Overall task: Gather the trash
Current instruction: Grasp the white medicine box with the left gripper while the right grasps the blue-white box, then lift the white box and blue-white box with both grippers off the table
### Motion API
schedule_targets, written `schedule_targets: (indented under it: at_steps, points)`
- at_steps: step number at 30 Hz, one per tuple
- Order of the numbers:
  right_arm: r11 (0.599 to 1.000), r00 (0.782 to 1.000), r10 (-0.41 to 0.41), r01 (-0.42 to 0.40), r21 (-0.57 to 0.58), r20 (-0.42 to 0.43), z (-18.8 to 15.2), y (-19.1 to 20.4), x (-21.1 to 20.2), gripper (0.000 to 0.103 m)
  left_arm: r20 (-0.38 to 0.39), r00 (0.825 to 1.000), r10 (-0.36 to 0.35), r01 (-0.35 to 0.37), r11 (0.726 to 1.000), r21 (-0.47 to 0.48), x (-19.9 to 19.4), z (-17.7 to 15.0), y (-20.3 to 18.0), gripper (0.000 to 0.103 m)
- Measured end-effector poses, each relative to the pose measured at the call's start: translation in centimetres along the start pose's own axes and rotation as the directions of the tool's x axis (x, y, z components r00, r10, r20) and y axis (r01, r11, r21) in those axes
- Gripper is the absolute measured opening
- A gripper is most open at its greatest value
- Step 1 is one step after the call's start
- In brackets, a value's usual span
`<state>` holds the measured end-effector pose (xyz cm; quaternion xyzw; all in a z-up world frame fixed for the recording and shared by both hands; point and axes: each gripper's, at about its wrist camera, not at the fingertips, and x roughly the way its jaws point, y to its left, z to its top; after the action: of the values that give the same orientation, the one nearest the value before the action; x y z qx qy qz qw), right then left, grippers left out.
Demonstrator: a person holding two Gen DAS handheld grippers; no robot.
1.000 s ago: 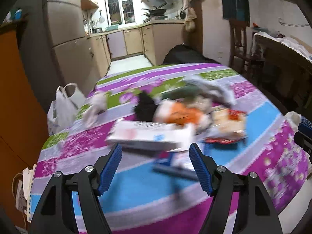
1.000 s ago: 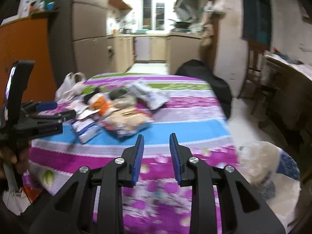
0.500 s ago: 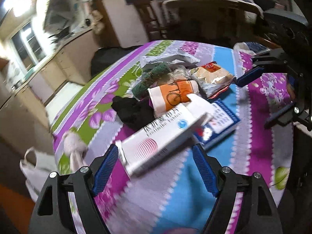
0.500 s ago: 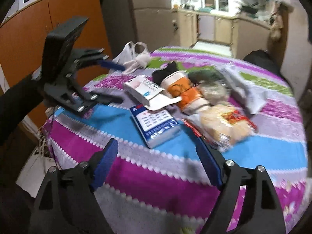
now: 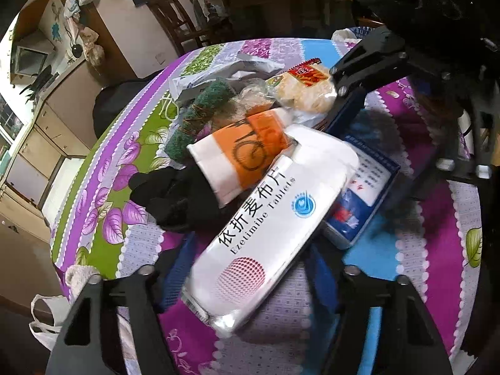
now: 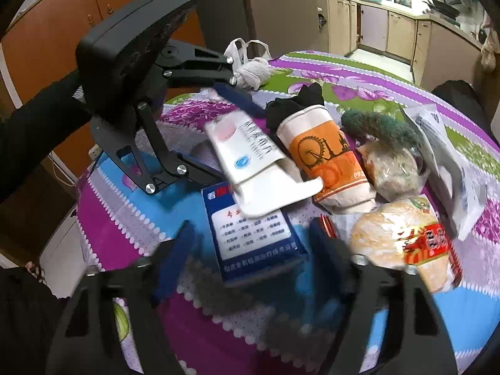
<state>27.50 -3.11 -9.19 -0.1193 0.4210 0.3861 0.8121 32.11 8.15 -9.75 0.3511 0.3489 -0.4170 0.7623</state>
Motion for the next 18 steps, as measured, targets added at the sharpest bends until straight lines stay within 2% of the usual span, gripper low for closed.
schedule_targets:
  at_steps: [4,11,12,13,14,16,18]
  points:
    - [1.000,1.000,0.002,-0.002,-0.006,0.016,-0.4,0.2,-0.1,0.056,0.002,0.999,0.037,-0.037,0.999,-0.018,-0.8,-0.3,-1.3,0.055]
    - [1.000,0.999,-0.010,0.010,-0.003,0.039,-1.9,1.5,-1.7,0.052,0.045,0.996,0.076,-0.068,0.985,-0.159,-3.6,-1.0,-3.9,0.047]
    - [1.000,0.999,-0.010,0.009,0.004,0.049,-2.3,1.6,-2.3,0.052,0.050,0.995,0.083,-0.072,0.981,-0.179,-4.0,-1.0,-4.1,0.042]
    - [1.000,0.998,-0.012,0.011,0.016,0.060,-2.5,1.8,-2.8,0.052,0.050,0.994,0.100,-0.087,0.973,-0.213,-4.4,-1.1,-4.4,0.027]
    - [0.999,0.997,-0.020,0.018,0.031,0.075,-2.9,1.9,-3.6,0.052,0.036,0.993,0.110,-0.097,0.963,-0.250,-4.7,-1.3,-4.7,0.018]
    - [0.998,0.995,-0.038,0.033,0.055,0.088,-3.5,2.1,-4.5,0.051,0.022,0.991,0.129,-0.116,0.946,-0.304,-5.1,-1.5,-5.2,0.019]
    - [0.996,0.995,-0.054,0.048,0.079,0.082,-4.4,2.2,-5.3,0.051,0.016,0.991,0.135,-0.123,0.939,-0.320,-5.4,-1.7,-6.0,0.019]
